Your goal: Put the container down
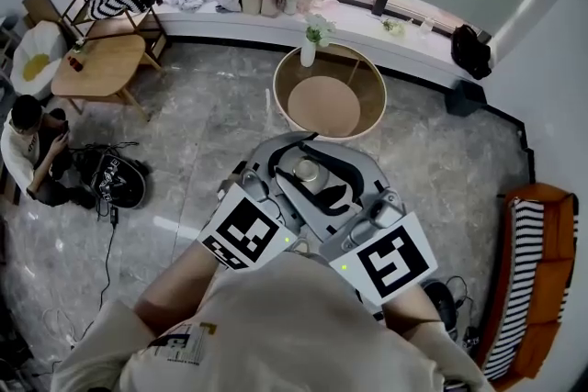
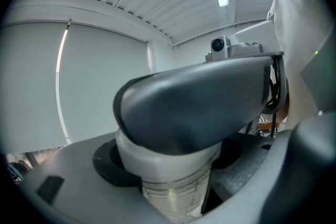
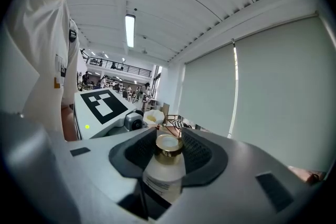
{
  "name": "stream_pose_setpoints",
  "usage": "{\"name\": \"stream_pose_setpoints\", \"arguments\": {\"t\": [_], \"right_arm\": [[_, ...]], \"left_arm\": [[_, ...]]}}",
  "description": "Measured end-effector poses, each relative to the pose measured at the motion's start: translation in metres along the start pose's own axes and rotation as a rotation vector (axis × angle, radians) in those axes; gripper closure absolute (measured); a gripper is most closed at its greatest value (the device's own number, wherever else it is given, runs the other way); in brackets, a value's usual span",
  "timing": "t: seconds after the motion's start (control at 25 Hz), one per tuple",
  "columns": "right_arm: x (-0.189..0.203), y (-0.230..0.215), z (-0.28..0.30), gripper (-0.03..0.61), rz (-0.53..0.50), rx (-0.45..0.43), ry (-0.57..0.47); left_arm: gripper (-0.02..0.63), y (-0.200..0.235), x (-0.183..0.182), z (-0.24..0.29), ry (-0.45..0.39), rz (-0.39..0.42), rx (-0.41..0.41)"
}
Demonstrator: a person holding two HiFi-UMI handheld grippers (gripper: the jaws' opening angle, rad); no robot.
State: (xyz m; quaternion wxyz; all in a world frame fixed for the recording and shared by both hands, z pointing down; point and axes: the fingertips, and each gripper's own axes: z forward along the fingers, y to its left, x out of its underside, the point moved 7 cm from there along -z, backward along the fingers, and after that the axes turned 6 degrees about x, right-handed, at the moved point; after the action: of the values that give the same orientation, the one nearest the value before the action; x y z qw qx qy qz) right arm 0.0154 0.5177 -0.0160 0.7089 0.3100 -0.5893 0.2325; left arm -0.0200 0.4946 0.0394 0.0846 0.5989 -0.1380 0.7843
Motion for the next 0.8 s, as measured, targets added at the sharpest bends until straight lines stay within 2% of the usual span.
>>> {"name": "stream_pose_setpoints", "arguments": {"t": [0.8], "right_arm": [[0.032, -0.053, -0.044, 0.434, 0.023, -0.087, -0.003]], "left_arm": [[0.272, -0.021, -0.002, 0.070, 0.034, -0.035, -0.062]]}}
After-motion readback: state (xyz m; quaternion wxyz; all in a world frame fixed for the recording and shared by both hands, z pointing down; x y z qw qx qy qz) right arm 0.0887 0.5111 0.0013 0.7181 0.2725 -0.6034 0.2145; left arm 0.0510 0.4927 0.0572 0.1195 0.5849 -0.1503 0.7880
